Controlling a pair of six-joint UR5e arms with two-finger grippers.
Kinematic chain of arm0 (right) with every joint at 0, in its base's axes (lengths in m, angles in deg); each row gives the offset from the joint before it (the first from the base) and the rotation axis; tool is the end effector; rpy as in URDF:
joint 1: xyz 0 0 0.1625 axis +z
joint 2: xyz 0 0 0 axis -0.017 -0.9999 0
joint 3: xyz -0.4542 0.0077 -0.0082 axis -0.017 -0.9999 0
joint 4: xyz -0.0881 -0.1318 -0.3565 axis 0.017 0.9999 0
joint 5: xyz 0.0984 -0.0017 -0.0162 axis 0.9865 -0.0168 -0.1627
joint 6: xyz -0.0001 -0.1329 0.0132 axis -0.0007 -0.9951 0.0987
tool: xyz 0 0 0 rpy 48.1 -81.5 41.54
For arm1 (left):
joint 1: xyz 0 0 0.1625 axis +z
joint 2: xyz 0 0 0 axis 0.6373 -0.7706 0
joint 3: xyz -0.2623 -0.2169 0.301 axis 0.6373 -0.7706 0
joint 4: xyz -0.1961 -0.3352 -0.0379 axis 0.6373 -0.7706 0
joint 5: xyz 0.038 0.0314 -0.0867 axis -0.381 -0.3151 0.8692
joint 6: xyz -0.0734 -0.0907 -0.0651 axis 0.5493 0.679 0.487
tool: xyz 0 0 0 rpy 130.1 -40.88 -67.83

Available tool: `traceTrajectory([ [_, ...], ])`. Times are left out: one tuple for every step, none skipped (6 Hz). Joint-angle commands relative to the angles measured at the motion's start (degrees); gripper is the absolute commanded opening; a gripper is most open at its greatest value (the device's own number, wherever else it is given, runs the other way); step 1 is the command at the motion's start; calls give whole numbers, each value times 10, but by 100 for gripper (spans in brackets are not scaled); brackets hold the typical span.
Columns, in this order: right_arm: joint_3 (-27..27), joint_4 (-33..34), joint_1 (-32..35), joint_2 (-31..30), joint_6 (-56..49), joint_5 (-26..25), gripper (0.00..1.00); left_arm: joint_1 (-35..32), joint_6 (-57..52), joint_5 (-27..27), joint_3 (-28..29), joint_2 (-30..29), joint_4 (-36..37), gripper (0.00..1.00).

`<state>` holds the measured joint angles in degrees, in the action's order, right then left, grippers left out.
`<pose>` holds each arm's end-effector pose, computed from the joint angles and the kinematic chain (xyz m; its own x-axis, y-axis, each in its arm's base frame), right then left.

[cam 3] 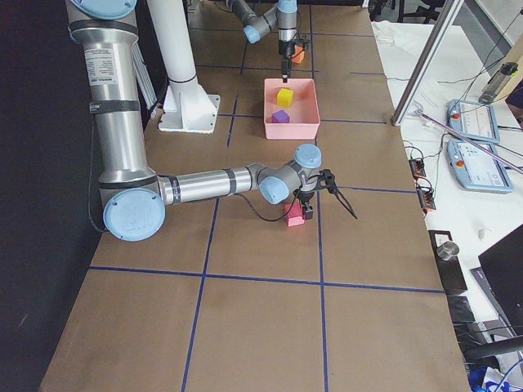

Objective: Place blocks into pink bin with both arms
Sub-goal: 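Grasp the pink cube with the right gripper and lift it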

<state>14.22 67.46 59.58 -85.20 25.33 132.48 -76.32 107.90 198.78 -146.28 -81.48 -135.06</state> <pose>-0.2422 -0.4996 0.6169 0.6653 -0.2631 0.6987 0.1415 0.9633 0.2279 0.4957 -0.4561 0.2629 0.4037 0.1611 -0.9006 0.0105 0.9835 0.1807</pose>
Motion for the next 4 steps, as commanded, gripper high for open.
traceTrajectory([
  [-3,2,-29,-5,1,-12,100,0,0,0,0,1,0,100],
  [-5,5,-45,-5,-3,-24,100,1,0,0,0,1,0,100],
  [-6,2,-46,-9,-10,-24,100,0,1,0,0,0,0,100],
  [-8,2,-45,-12,-16,-24,79,1,7,0,0,0,-1,100],
])
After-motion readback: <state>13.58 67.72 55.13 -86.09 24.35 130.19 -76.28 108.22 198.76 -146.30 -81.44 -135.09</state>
